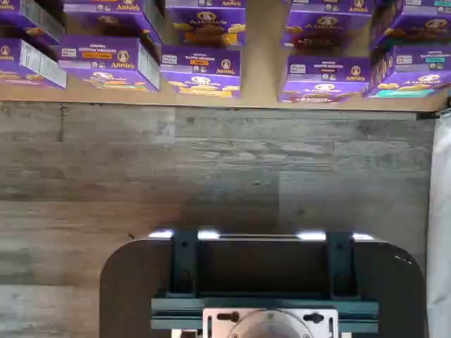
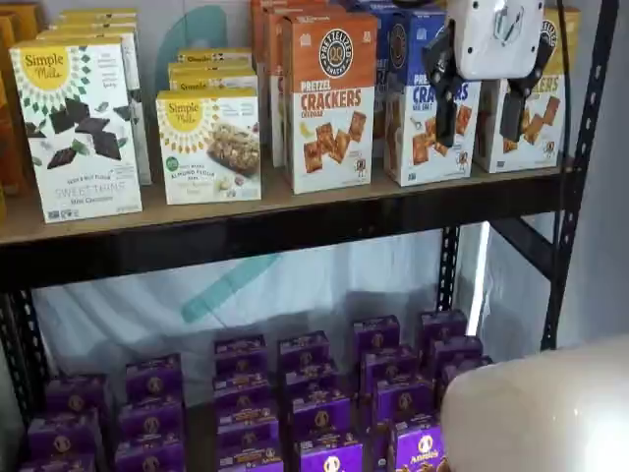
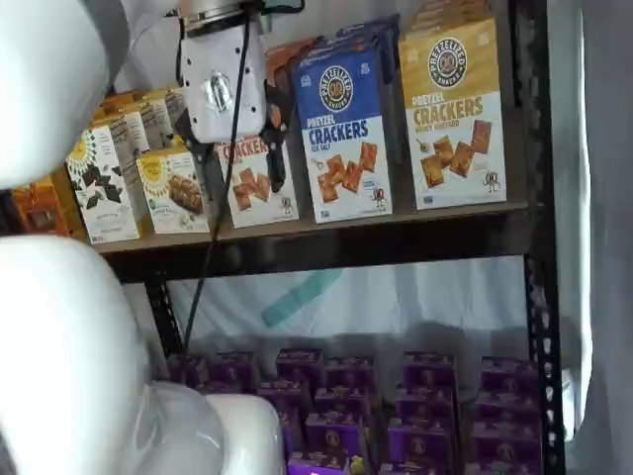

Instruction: Retrieve the yellow and white box located on the top shelf, the sixth one from the left

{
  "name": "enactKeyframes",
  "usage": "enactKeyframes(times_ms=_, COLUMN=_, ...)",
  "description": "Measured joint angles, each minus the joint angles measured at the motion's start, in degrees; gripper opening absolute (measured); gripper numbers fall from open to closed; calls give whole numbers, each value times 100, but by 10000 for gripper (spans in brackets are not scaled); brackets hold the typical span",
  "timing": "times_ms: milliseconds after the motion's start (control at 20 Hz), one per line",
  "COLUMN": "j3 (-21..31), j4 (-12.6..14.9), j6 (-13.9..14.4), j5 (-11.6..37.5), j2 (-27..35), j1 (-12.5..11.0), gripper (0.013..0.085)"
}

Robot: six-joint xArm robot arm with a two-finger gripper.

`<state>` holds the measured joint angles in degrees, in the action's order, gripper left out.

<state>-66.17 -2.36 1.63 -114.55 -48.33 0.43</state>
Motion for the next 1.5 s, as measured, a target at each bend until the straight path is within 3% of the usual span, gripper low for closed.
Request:
enactKeyframes(times_ms=100, j3=146, j4=-294, j6=-154, j5=244, j2=-155, j1=-278, gripper=850)
enactKeyframes(times_ms=300, j3=199, j4=-411, j6=-221, j5=345, j2=-191, j1=-367, gripper=850)
enactKeyframes(times_ms=550, j3=255, j4=-200, j6=-207, j5=478, j2=-186, j1=-267, gripper=850)
enactKeyframes(times_ms=700, j3=287, j4=-4, j6=-395, j5=690, j2=-166, j1=-391, gripper=850)
enactKeyframes(times_ms=900, j3=271, j4=221, j6=-853, j5=992, j2=-65, j1=-800, gripper=850)
enactKeyframes(times_ms=1000, j3=242, j4=235, j6=-1208, j5=1154, j2=35, j1=-1165, gripper=850)
enactKeyframes(times_ms=1300, j3=41, j4=10, j6=-2217, j5=1599, j2=441, j1=-2244, gripper=850)
enactKeyframes(times_ms=1500, j3=-188, j4=-167, j6=-2666, j5=1756, j2=773, j1=-2717, gripper=850)
